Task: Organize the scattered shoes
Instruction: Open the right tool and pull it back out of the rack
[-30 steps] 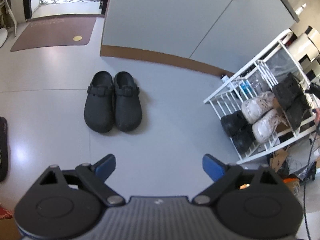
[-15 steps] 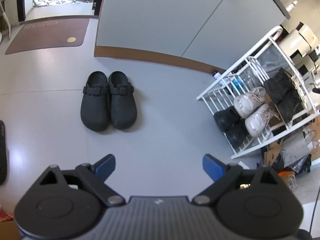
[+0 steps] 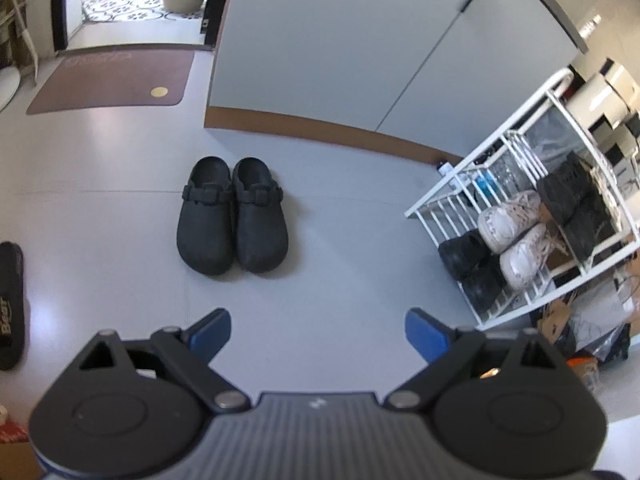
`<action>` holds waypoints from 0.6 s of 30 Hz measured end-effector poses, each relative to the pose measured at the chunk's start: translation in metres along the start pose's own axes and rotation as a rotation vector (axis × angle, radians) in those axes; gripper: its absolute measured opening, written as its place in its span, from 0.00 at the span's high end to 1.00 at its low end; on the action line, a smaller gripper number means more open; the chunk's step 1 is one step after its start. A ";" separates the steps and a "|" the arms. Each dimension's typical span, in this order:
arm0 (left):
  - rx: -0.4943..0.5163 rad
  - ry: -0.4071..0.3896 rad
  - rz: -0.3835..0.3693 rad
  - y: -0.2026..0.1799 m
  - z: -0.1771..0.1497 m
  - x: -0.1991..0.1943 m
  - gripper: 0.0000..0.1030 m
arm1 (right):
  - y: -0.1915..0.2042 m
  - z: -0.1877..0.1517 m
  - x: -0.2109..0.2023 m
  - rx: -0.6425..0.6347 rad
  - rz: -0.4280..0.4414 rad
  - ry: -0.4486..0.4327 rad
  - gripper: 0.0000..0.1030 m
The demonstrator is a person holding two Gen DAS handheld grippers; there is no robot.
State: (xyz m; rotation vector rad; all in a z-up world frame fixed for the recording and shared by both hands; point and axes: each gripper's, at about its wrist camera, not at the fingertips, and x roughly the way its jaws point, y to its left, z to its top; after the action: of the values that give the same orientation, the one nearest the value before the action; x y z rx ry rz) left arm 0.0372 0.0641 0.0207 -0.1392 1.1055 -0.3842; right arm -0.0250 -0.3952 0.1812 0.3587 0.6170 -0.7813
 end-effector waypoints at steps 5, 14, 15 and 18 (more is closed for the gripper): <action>0.030 0.010 0.011 -0.007 -0.005 0.003 0.07 | 0.013 0.005 -0.027 -0.061 0.007 -0.043 0.06; 0.022 0.010 0.001 -0.004 -0.004 0.001 0.07 | 0.020 -0.012 -0.039 -0.072 0.053 -0.016 0.06; 0.018 0.011 -0.002 -0.003 -0.004 0.000 0.07 | 0.022 -0.018 -0.041 -0.086 0.062 -0.015 0.06; 0.017 0.011 0.004 -0.002 -0.005 0.000 0.07 | 0.027 -0.031 -0.048 -0.130 0.090 -0.008 0.06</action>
State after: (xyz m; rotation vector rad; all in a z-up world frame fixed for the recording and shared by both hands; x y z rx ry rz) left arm 0.0325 0.0626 0.0189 -0.1195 1.1129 -0.3912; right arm -0.0427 -0.3351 0.1896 0.2622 0.6368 -0.6528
